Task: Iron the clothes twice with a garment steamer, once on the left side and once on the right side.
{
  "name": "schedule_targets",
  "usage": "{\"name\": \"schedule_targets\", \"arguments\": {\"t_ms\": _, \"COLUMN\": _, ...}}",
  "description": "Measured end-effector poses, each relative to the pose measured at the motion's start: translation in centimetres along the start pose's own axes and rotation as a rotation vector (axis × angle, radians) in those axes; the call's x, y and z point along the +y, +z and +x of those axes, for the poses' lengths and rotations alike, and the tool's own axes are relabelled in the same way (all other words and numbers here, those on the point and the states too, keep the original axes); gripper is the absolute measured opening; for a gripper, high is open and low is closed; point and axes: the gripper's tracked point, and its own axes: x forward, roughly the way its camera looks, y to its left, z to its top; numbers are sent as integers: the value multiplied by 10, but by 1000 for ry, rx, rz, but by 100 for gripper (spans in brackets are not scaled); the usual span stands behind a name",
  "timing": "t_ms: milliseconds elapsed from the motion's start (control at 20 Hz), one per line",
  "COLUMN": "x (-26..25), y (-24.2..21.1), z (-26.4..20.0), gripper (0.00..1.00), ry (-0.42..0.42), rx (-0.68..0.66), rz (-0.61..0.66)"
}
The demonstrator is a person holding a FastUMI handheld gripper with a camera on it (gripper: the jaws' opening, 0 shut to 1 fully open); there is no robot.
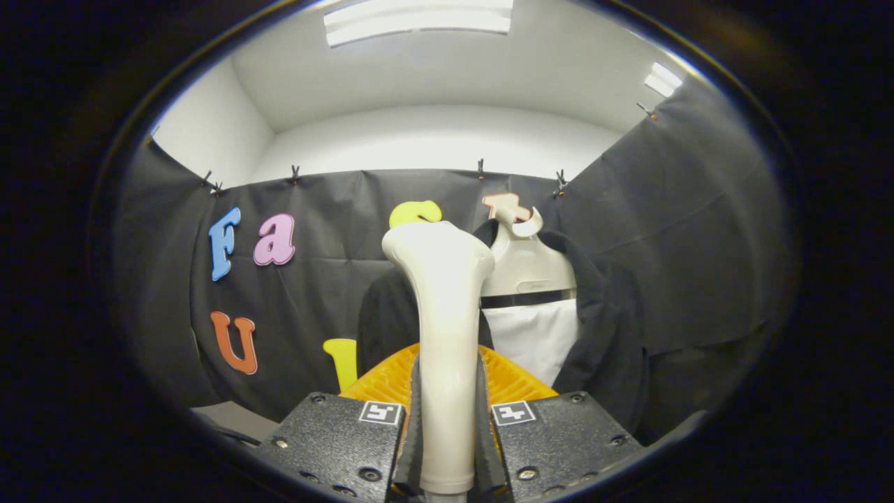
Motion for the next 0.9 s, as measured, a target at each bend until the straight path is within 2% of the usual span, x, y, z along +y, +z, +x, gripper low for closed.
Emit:
{"name": "schedule_targets", "arguments": {"t_ms": 200, "x": -7, "y": -26, "z": 7, "gripper": 34, "ry": -36, "rx": 39, "rz": -33}}
{"name": "schedule_targets", "arguments": {"t_ms": 900, "x": -29, "y": -115, "z": -39, "gripper": 34, "ry": -125, "rx": 211, "rz": -64}}
